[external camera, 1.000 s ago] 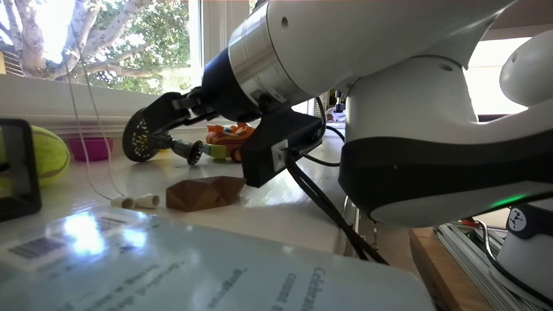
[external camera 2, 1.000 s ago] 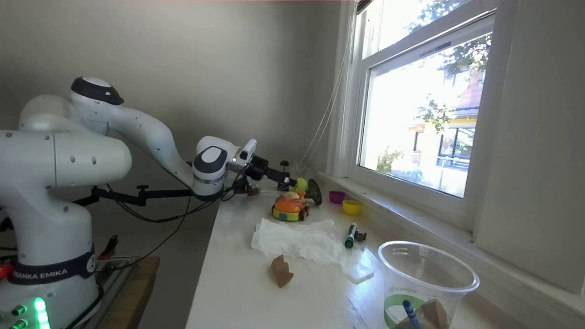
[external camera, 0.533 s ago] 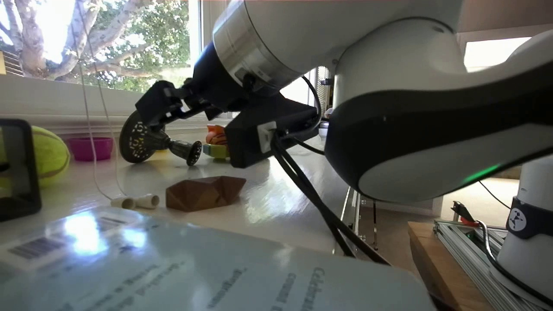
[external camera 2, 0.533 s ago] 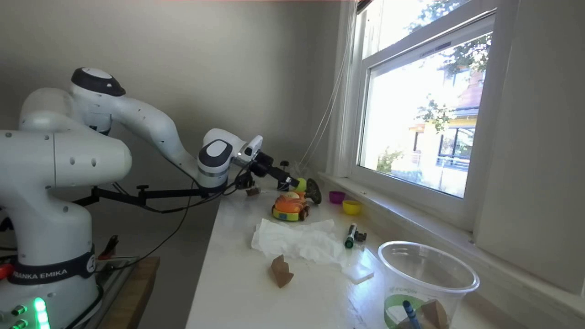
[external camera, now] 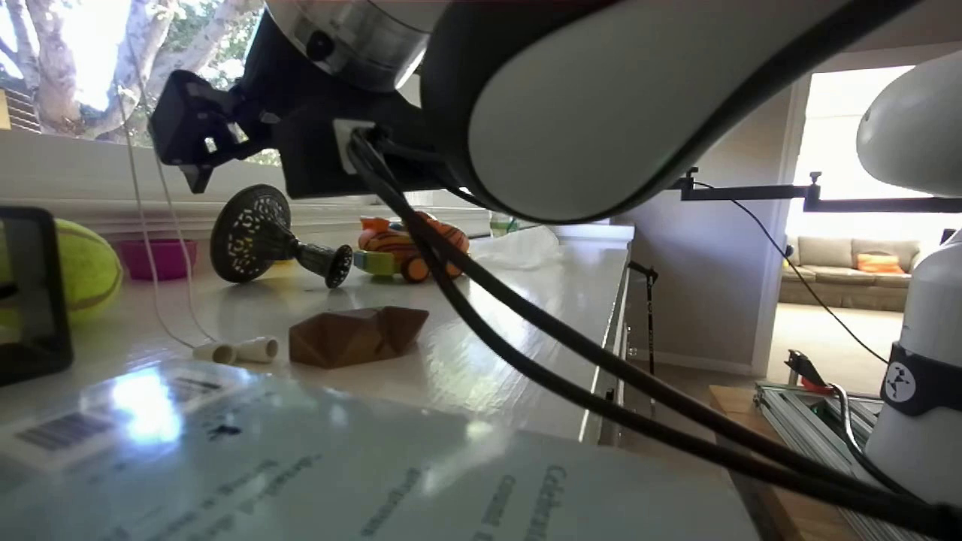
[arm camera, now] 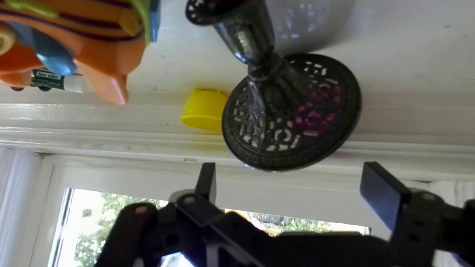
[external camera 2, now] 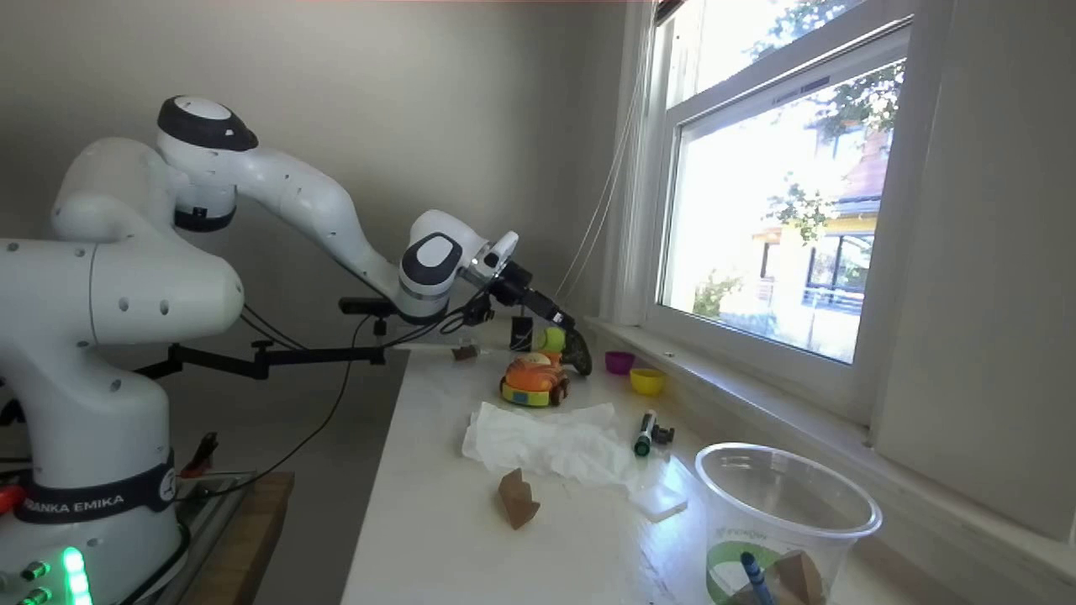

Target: Put the black vase in an upright position

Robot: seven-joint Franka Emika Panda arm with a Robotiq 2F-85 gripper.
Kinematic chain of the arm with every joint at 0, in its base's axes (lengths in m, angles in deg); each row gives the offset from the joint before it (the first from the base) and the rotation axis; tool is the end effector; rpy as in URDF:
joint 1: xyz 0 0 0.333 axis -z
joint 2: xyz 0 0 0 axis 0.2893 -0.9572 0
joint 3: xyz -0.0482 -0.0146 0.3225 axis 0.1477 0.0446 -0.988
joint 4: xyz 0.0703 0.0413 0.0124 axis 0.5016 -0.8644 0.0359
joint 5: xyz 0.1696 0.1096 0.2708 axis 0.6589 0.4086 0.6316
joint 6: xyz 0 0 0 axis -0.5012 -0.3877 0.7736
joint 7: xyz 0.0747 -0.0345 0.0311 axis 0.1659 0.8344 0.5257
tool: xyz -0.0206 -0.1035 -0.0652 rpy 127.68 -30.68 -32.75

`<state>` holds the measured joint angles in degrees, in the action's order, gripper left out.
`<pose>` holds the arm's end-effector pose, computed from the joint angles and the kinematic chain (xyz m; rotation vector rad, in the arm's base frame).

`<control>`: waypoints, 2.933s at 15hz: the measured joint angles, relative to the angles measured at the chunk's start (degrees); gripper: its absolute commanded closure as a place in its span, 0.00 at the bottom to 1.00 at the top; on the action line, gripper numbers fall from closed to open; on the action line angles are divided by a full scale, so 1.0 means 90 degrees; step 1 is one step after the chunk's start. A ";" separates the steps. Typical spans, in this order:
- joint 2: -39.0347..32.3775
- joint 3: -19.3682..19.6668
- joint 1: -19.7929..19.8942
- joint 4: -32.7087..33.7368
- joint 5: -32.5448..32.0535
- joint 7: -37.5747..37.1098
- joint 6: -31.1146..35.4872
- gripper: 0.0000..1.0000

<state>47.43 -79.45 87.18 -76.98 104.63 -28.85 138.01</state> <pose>0.4538 0.2522 0.3931 2.4586 -0.3736 1.4473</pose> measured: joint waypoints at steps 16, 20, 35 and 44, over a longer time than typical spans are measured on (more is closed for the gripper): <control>-0.2361 0.2391 -0.1109 0.1186 -0.0315 0.0811 -0.3895 0.00; -0.3258 0.3245 -0.1656 0.1512 -0.0596 0.0810 -0.5004 0.00; -0.6378 0.7886 -0.6665 0.2428 -0.0664 -0.0237 -0.5335 0.00; -0.6910 0.9292 -0.7924 0.3005 -0.0665 -0.0962 -0.5583 0.34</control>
<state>-14.76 4.18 15.86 -49.93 98.64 -37.51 87.76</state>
